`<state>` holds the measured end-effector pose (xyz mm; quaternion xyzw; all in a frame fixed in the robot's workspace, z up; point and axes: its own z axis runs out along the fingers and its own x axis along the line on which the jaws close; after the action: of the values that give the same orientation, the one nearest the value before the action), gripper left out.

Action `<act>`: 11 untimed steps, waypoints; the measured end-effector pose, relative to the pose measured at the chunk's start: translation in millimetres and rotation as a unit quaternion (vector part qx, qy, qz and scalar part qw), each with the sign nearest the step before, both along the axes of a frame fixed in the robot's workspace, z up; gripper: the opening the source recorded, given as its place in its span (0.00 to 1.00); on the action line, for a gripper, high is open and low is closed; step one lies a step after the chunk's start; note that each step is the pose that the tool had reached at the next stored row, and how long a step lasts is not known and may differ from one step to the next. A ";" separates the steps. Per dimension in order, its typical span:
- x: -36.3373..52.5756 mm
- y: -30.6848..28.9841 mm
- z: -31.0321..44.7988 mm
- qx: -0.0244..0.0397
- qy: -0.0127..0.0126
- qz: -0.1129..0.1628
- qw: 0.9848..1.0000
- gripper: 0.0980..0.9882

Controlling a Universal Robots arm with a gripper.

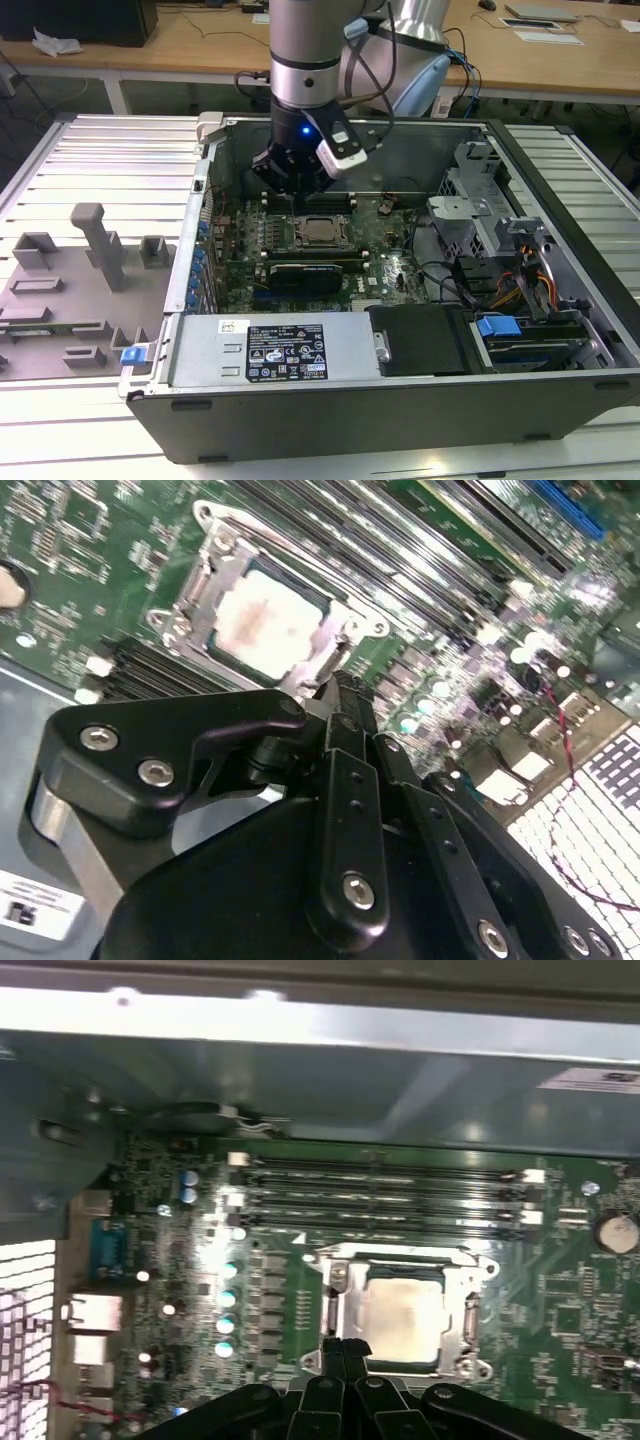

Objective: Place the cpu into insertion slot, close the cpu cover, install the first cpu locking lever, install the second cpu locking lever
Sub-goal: 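Install the first cpu locking lever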

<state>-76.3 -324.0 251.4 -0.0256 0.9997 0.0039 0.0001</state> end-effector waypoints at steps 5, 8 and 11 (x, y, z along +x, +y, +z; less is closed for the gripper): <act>-8.8 0.0 0.4 0.000 0.000 0.000 1.000 0.01; -9.7 0.0 4.1 0.001 0.000 0.000 1.000 0.01; -11.5 0.0 7.0 0.003 -0.002 0.000 1.000 0.01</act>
<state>-87.8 -324.0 258.5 -0.0256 0.9996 0.0066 0.0017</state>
